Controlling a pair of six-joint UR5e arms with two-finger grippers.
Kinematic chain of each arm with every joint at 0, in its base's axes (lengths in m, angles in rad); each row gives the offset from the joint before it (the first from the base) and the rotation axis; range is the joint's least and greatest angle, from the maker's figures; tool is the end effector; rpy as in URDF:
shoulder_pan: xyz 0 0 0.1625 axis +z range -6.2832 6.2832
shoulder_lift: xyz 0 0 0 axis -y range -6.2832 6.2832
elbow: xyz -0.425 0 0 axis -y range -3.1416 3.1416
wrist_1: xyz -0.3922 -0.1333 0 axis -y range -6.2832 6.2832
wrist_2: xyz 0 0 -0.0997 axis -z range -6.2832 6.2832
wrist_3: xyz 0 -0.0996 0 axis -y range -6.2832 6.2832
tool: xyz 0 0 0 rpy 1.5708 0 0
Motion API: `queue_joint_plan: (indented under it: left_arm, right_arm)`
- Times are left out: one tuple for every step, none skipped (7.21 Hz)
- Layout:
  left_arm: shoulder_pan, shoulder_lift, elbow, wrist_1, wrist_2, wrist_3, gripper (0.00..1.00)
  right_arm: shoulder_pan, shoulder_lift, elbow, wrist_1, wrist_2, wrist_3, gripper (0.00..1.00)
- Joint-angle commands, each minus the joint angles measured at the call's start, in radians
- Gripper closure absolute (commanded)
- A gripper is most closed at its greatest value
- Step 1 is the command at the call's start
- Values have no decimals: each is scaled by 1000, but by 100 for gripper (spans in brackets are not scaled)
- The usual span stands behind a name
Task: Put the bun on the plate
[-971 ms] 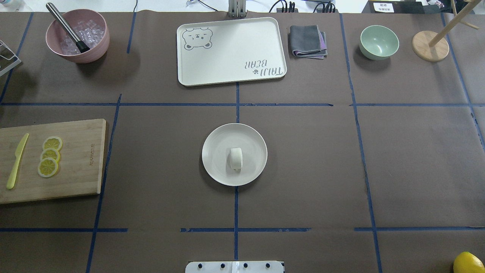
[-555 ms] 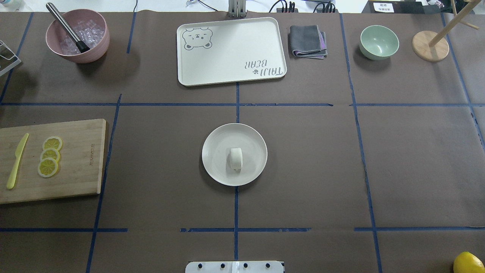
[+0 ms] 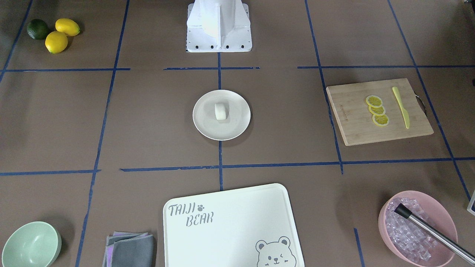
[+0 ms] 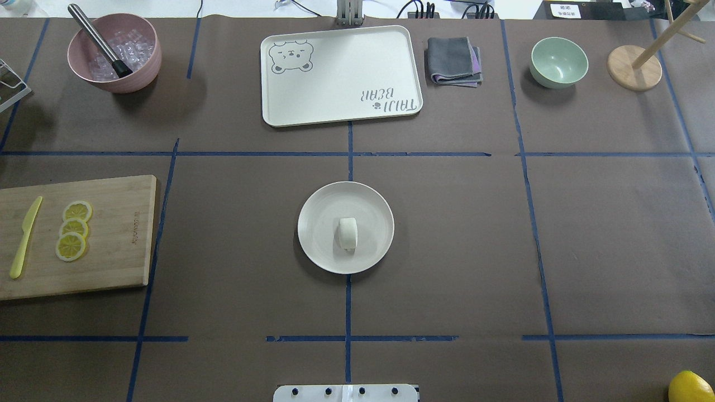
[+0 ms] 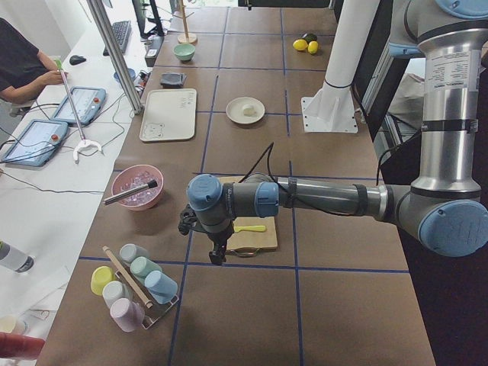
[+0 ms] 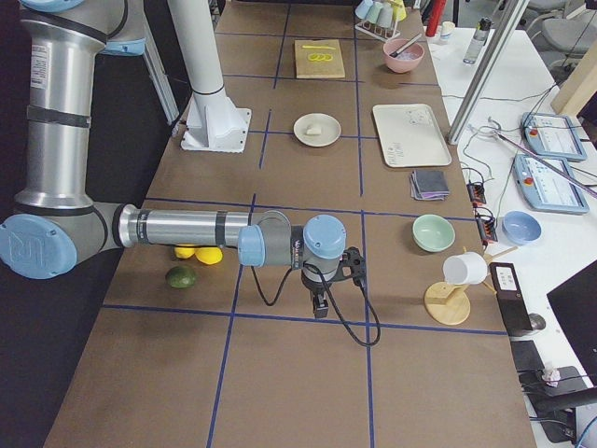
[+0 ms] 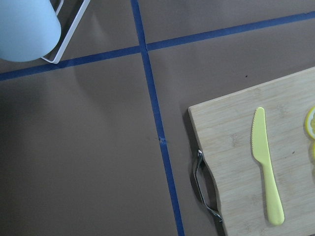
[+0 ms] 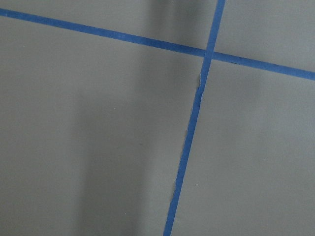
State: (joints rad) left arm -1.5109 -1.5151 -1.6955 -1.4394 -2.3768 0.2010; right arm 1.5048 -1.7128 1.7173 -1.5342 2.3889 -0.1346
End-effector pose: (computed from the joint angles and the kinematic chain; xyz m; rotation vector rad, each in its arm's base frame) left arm -0.0336 -0.4657 0.6348 -0.0020 0.8096 0.2214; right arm 0.0318 -0.4375 0.6454 0.0669 -0.8177 -0.2060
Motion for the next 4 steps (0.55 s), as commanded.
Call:
queue_joint_plan:
  left_arm:
    - [1, -52, 45, -1, 7, -5, 0]
    - [1, -54, 48, -1, 7, -18, 0]
    - [1, -53, 48, -21, 7, -41, 0]
    - [0, -51, 63, -42, 7, -41, 0]
  right_arm:
    - [0, 1, -1, 3, 6, 10, 0]
    - [0, 2, -1, 2, 6, 13, 0]
    - [0, 1, 1, 2, 10, 13, 0]
    - [0, 2, 1, 2, 10, 13, 0]
